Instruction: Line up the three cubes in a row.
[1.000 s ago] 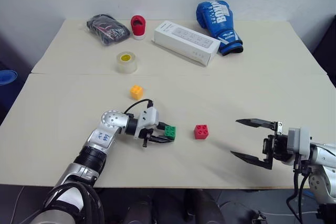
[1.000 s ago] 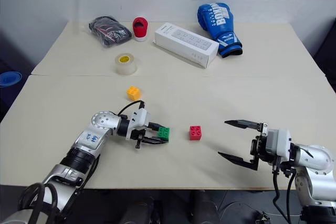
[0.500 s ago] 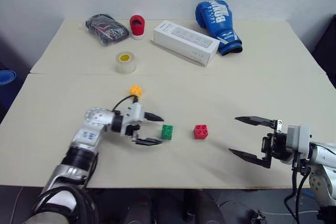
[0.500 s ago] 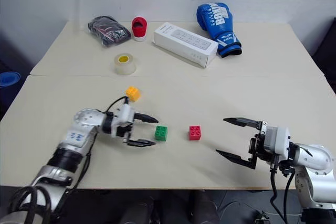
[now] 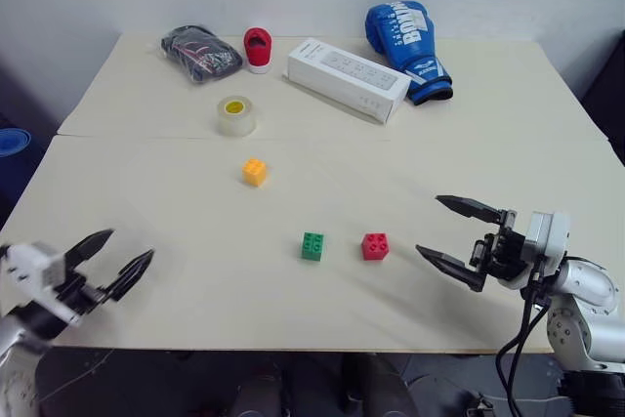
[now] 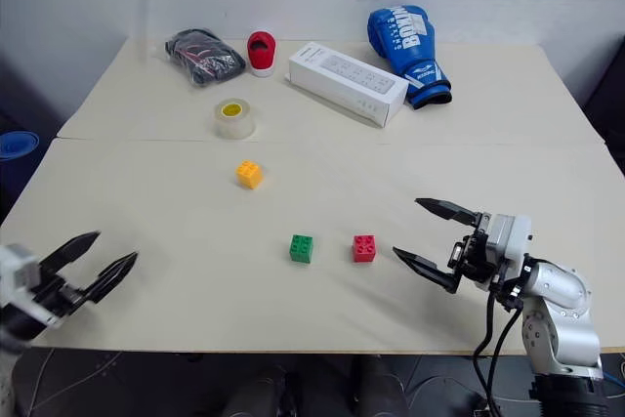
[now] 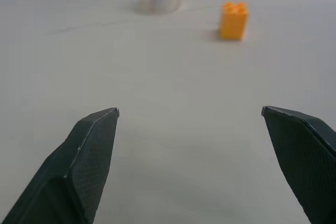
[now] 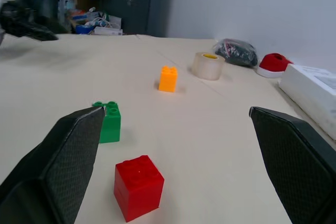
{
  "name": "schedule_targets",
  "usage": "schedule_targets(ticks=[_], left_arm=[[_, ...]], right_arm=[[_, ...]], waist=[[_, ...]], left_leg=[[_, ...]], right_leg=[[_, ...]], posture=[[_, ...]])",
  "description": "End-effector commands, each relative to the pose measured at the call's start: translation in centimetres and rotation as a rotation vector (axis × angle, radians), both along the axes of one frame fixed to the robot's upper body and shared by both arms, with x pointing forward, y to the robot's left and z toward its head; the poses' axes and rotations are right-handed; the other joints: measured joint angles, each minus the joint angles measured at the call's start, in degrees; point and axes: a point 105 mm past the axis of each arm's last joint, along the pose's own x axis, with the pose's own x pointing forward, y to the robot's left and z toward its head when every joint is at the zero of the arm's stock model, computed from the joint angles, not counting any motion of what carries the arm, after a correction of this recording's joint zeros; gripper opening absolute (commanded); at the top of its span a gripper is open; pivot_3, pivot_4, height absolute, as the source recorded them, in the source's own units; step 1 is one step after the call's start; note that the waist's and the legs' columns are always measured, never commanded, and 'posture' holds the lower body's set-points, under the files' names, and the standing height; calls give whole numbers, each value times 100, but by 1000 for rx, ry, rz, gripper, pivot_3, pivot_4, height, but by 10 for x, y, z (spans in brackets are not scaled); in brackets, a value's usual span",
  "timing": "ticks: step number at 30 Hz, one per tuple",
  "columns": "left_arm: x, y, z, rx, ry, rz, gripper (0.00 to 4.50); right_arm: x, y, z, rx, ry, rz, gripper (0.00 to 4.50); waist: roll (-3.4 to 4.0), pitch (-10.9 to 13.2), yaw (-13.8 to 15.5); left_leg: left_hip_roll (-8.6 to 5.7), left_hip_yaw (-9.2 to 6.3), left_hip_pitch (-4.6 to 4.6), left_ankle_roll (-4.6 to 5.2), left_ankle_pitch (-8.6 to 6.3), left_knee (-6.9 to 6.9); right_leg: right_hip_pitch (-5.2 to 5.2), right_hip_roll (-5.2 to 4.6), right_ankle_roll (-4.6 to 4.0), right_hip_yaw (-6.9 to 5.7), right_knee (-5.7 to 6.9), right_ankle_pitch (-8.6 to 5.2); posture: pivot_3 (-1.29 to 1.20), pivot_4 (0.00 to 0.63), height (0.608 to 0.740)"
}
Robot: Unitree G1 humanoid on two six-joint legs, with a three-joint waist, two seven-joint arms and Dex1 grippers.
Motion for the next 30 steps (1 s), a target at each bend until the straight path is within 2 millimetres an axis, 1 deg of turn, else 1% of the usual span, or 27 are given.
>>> schedule_targets(ticks=[1, 3, 5, 6, 7, 8, 9, 10, 12, 16, 18, 20, 23, 26, 30], left_arm=[[3, -15, 10, 2, -51, -18, 4469], [13, -28, 12, 6, -44, -60, 4469], [28, -45, 21, -22, -50, -123, 4469], [41, -55, 28, -32, -64, -147, 4469], [58, -67, 35, -50, -66, -172, 4469], [70, -75, 40, -58, -64, -186, 4469], [87, -88, 44, -45, -55, -210, 4469], [106, -104, 47, -44, -39, -232, 4469], [131, -125, 49, -19, -14, -258, 4469], [168, -141, 41, 11, 48, -244, 4469], [185, -151, 42, 21, 62, -247, 4469], [197, -152, 38, 52, 80, -225, 4469], [204, -151, 34, 85, 88, -205, 4469], [207, -152, 30, 73, 91, -208, 3909], [202, -152, 25, 79, 104, -233, 2602]], right_arm=[[1, -3, 10, 7, -78, -52, 4500], [2, -3, 8, -1, -86, -61, 4500], [3, -2, 7, -6, -90, -62, 4500], [3, -2, 6, -10, -94, -62, 4500], [4, -2, 6, -12, -95, -62, 4500], [5, -1, 5, -14, -96, -62, 4500], [5, -1, 5, -17, -99, -62, 4500], [5, 0, 5, -16, -105, -67, 4500], [5, 1, 5, -17, -116, -75, 4500], [6, 5, 6, -8, -130, -94, 4500], [6, 5, 8, -2, -143, -124, 4500], [7, 3, 8, 7, -151, -155, 4500], [5, 3, 8, 12, -152, -175, 4500], [0, 1, 6, 13, -146, -191, 4500], [-2, -1, 5, 12, -144, -204, 4500]], waist=[[1, 0, 44], [0, -1, 89], [0, -1, 114], [0, -1, 117], [0, -1, 129], [-1, -1, 138], [-3, -3, 132], [-3, -3, 134], [-3, -5, 107], [-3, -5, -21], [-7, -2, -39], [-11, 0, -37], [-11, 0, -40], [-11, 0, -29], [-12, 1, -21]], left_leg=[[-2, 0, 0, -1, -3, 0], [-3, 0, 2, -20, -15, 0], [-3, 1, 3, -20, -14, 0], [-3, 1, 2, -16, -12, 0], [-3, 1, 2, -3, -4, 1], [-5, 1, 2, -2, -2, 1], [-8, -2, 0, 0, 2, 3], [-9, 0, 1, 0, 3, 4], [-13, 2, 1, 2, 5, 4], [-10, 37, 6, 2, 9, -4], [-6, 43, 3, 1, 11, -7], [-5, 41, 0, -1, 18, -6], [-6, 40, 3, -1, 19, -5], [-6, 37, 2, -1, 20, -5], [-8, 35, -2, 0, 20, 0]], right_leg=[[0, -1, 0, 1, 0, 0], [0, -1, 0, 3, 3, 1], [-1, -1, 0, 3, 7, 0], [-2, -1, 0, 2, 10, 0], [-2, 0, 0, 2, 11, 0], [-2, -1, 0, 2, 12, 0], [-1, -1, 1, -1, 17, 1], [0, 0, 2, 0, 19, 2], [3, 6, 7, -2, 37, 4], [-4, 25, 9, 0, 33, 5], [-11, 34, 10, -13, 31, 5], [-13, 35, 10, -21, 32, 5], [-12, 30, 10, -10, 36, 5], [-12, 25, 10, 5, 36, 5], [-12, 23, 10, 7, 37, 5]], posture=[[0, 150, 740], [0, 150, 740], [0, 150, 740], [0, 150, 740], [0, 150, 740], [0, 150, 740], [0, 150, 740], [0, 150, 740], [0, 150, 740], [0, 150, 740], [0, 150, 740], [0, 150, 740], [0, 150, 740], [0, 150, 740], [0, 150, 740]])
